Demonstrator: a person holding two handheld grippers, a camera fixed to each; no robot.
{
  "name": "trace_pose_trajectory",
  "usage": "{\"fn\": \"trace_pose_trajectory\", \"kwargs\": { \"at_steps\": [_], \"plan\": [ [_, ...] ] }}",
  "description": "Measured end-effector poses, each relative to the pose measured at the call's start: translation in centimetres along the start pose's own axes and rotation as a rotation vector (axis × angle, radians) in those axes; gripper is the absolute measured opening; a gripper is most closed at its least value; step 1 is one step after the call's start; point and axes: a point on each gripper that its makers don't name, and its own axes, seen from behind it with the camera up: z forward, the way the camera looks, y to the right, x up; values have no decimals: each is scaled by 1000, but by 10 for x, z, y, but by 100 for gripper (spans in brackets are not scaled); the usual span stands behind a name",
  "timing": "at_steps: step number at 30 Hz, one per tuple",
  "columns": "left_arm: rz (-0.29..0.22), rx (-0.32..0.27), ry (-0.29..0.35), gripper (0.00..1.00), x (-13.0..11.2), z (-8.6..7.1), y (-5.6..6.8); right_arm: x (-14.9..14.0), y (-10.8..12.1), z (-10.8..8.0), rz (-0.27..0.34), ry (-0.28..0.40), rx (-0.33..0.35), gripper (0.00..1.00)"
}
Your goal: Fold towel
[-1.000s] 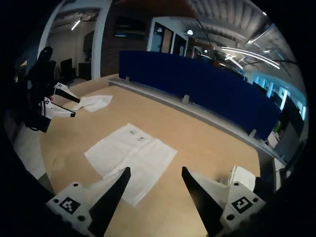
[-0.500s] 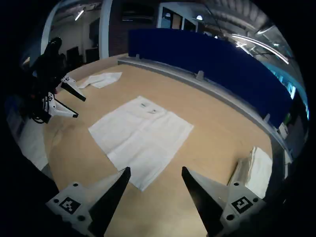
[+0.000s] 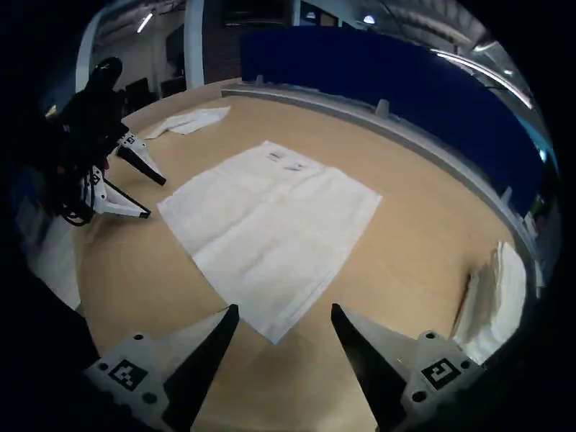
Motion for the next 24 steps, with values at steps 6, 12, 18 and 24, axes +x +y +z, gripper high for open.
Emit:
{"fn": "trace_pose_trajectory", "kwargs": {
  "at_steps": [6,12,18,24],
  "plan": [
    [-12,-6,-1,98,-5,12,3,-19,-5,17,6,-20,3,96],
    [-18,1,7,92,-3,17,2,-30,-7,23,1,-30,-1,86],
    [-5,22,-4,74,-6,16,1,-39,-13,24,0,-35,14,65],
    [-16,34,-15,69,-9,14,3,-41,-15,24,7,-27,10,49]
  ]
}}
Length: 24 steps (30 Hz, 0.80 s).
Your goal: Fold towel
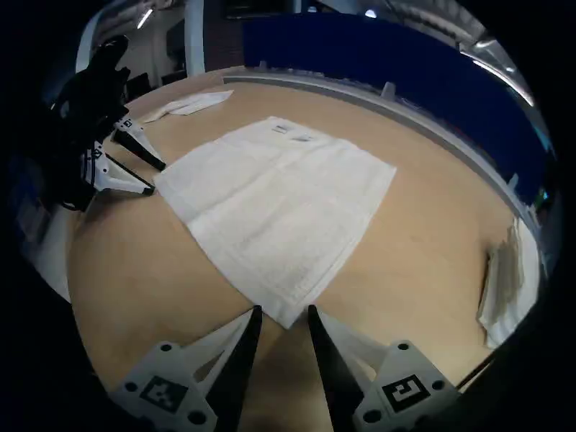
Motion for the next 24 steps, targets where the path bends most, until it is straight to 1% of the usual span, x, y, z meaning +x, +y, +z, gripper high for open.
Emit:
{"fn": "trace_pose_trajectory", "kwargs": {
  "at_steps": [2,4,6,8,10,12,14,18,22,24],
  "plan": [
    [-2,5,-1,68,-1,0,0,0,0,0,11,2,4,44],
    [1,17,-5,65,-2,-1,-2,-1,0,0,19,3,3,38],
    [4,26,-8,55,-2,-2,-3,-1,0,0,24,3,1,33],
    [6,35,-10,52,-2,-2,-4,-1,1,0,28,2,-3,27],
    [-2,40,-12,51,-2,-1,-4,-1,2,0,31,-1,-6,24],
    [-11,47,-14,39,-3,0,-4,-1,3,0,34,-4,-9,22],
    [-21,60,-17,32,-2,0,-6,-1,4,0,38,-6,-13,19],
    [-30,72,-21,20,-2,2,-8,0,5,0,59,-7,-12,17],
    [-29,63,-24,13,-1,3,-4,5,7,-1,85,0,-8,16],
    [-33,54,-26,12,0,2,-1,7,8,-2,94,3,-9,16]
  ]
}}
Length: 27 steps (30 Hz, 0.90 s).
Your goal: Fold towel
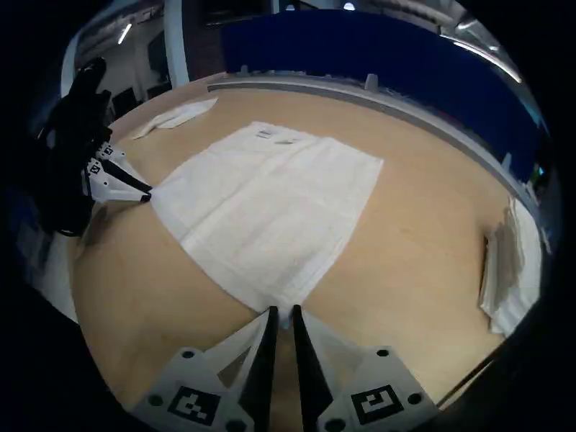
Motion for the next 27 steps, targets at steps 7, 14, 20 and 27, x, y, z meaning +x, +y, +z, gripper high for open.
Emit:
{"fn": "trace_pose_trajectory", "kwargs": {
  "at_steps": [7,14,20,27],
  "plan": [
    [-45,-24,5,11,6,-6,6,8,5,-9,3,9,-5,16],
    [-63,-16,24,11,21,-21,6,24,5,-24,1,24,-13,16],
    [-99,-5,47,10,37,-48,5,41,1,-46,-4,44,-11,16],
    [-148,-11,64,10,49,-82,14,55,-6,-75,-4,61,-15,16]
  ]
}}
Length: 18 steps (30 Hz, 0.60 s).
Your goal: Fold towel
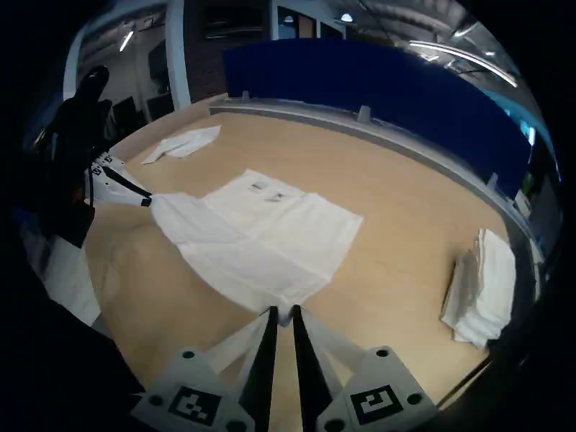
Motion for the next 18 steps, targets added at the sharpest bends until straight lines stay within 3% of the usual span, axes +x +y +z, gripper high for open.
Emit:
{"fn": "trace_pose_trajectory", "kwargs": {
  "at_steps": [5,11,18],
  "plan": [
    [-22,-9,-12,10,0,-20,11,7,-5,-17,1,5,3,16],
    [-38,-21,-29,10,-7,-29,20,7,-7,-23,7,-1,11,16],
    [-54,15,-36,10,2,-17,6,24,0,-13,7,13,10,16]
  ]
}}
